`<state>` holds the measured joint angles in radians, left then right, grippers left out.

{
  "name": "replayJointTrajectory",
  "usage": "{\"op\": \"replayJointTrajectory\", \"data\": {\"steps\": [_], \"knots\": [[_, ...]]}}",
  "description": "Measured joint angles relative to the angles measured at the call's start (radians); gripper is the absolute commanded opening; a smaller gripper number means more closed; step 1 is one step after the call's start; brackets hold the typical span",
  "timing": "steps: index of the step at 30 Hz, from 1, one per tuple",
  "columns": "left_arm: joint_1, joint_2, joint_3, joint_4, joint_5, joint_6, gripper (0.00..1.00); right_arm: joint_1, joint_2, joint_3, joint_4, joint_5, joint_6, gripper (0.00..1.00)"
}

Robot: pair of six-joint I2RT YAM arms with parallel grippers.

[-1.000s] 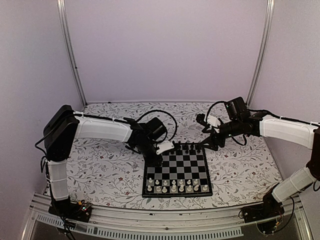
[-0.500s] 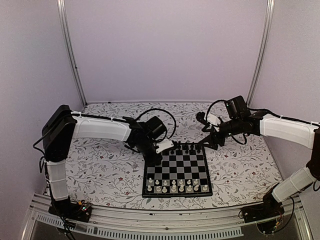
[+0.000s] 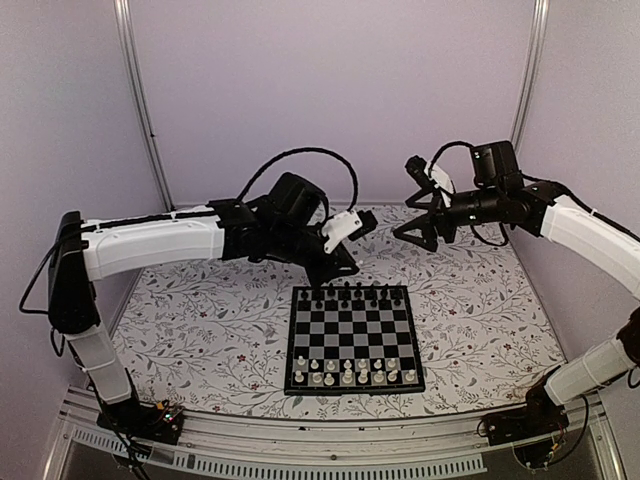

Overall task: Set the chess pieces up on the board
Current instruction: Place the chess piece on the chessboard.

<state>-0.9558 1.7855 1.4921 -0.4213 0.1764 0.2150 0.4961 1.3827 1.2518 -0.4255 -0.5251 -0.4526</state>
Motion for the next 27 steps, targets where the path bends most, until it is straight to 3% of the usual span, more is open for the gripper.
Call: {"op": "replayJointTrajectory", "data": {"steps": [3,11,19,27], "knots": [[0.0,-0.024,-0.028,0.095,0.008,-0.011,0.13,-0.002,0.026,0.039,-0.044,-0.109,0.049,0.7],[-0.001,-0.063,-0.106,0.214,0.026,-0.039,0.14,-0.001,0.248,0.137,-0.146,-0.399,0.182,0.45],[-0.002,-0.063,-0.106,0.226,0.026,-0.041,0.14,-0.001,0.341,0.139,-0.188,-0.576,0.241,0.43],[-0.002,-0.057,-0.105,0.22,0.037,-0.04,0.15,0.005,0.341,0.148,-0.186,-0.636,0.259,0.39]]}}
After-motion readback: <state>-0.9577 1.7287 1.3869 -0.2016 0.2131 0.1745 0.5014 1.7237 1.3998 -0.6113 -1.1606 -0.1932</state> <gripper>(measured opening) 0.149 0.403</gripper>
